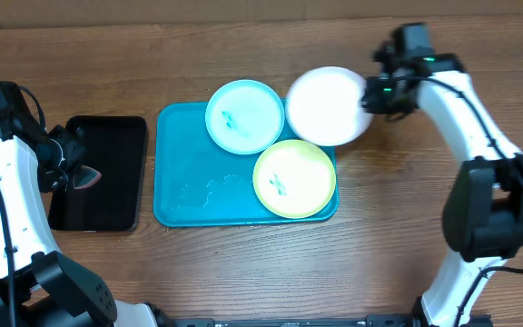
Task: Clean dirty plates on tray and stack at the side
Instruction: 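Lift the white plate with the right gripper and place it right of the tray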
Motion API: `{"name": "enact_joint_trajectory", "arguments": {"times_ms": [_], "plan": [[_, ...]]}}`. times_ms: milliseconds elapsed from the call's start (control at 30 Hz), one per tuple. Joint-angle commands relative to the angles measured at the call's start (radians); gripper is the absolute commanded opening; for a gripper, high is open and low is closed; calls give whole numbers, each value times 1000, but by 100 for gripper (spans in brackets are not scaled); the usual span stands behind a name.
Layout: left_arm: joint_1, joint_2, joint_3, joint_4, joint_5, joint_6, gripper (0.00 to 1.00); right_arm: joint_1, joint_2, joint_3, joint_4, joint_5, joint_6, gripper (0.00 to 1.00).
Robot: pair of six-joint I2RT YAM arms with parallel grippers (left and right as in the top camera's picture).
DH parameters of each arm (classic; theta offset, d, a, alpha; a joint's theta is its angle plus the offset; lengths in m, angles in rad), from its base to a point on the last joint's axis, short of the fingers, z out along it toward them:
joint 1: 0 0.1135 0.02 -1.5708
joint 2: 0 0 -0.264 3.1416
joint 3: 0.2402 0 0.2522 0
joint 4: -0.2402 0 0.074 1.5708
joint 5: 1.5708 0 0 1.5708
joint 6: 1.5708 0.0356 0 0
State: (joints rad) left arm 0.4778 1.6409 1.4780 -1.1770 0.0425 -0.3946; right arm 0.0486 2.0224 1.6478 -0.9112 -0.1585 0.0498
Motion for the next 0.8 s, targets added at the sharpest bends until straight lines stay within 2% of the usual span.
{"name": "enact_joint_trajectory", "arguments": {"times_ms": [0,433,500,533,633,767], "plan": [[0,3,11,3,15,-21,4,-101,-13,-25,9,-8,11,4],[0,3,11,4,16,-21,5,-295,-13,-164,101,0,10,5],[0,3,11,7,24,-21,5,-297,-13,-166,94,0,10,29],[0,3,11,9,30,-21,5,-297,-13,-166,93,0,10,38],[0,3,11,10,30,-21,5,-296,-16,-142,53,-9,10,56],[0,3,11,11,30,-21,6,-289,-38,-50,-28,-98,8,59]]}}
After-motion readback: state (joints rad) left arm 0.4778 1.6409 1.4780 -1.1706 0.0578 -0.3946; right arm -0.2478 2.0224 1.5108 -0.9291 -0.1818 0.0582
